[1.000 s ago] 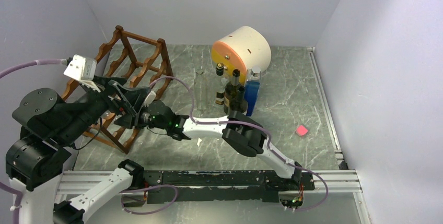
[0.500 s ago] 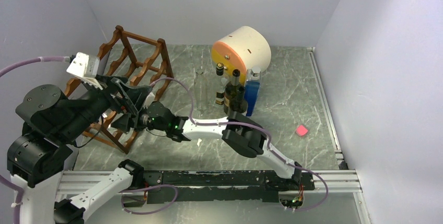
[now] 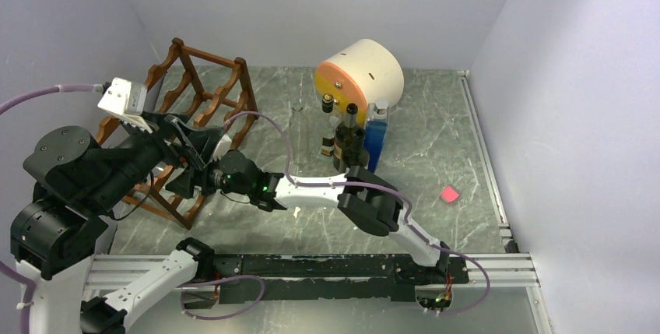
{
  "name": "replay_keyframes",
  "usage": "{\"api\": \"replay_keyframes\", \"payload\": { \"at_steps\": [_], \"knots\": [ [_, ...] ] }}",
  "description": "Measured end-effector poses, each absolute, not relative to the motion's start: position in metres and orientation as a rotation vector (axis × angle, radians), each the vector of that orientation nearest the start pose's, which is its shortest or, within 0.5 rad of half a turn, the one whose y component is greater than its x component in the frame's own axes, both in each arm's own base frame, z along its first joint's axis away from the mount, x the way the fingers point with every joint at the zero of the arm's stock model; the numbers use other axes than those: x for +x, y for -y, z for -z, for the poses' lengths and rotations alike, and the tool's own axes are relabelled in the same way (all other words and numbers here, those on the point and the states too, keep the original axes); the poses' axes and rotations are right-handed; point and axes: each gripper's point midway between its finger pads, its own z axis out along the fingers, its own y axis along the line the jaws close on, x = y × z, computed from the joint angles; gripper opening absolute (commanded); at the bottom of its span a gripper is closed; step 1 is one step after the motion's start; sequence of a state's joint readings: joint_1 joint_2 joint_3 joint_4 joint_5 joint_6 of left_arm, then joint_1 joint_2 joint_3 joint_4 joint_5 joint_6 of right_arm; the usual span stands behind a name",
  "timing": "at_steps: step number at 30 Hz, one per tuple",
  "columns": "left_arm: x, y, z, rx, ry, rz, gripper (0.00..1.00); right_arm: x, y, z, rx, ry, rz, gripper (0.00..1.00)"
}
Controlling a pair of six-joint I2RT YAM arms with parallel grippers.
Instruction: Put the wine bottle on the wine rack
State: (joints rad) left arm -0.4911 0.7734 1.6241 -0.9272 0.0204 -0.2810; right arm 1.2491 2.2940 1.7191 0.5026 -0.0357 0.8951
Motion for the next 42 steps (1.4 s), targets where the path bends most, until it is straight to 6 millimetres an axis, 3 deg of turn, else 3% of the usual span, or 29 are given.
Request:
{"api": "replay_keyframes", "payload": {
  "at_steps": [13, 19, 24, 28, 31, 36, 42],
  "knots": [
    [0.167, 0.101, -0.460, 0.172, -1.684, 0.577, 0.99, 0.182, -0.643, -0.191, -0.443, -1.841, -1.495, 0.86],
    [0.166, 0.099, -0.464, 0.167, -1.679, 0.569, 0.99, 0.200, -0.627, -0.184, -0.447, -1.838, -1.398, 0.86],
    [0.163, 0.095, -0.471, 0.167, -1.659, 0.561, 0.99, 0.205, -0.603, -0.196, -0.470, -1.823, -1.327, 0.83],
    [0.162, 0.093, -0.473, 0.167, -1.647, 0.553, 0.99, 0.209, -0.572, -0.232, -0.494, -1.779, -1.281, 0.81],
    [0.162, 0.092, -0.473, 0.171, -1.622, 0.546, 0.99, 0.223, -0.542, -0.264, -0.489, -1.751, -1.225, 0.79],
    [0.167, 0.094, -0.464, 0.188, -1.586, 0.536, 0.99, 0.268, -0.463, -0.319, -0.419, -1.730, -1.029, 0.79],
    [0.181, 0.107, -0.449, 0.227, -1.554, 0.554, 0.99, 0.295, -0.371, -0.371, -0.305, -1.717, -0.800, 0.76]
  ]
}}
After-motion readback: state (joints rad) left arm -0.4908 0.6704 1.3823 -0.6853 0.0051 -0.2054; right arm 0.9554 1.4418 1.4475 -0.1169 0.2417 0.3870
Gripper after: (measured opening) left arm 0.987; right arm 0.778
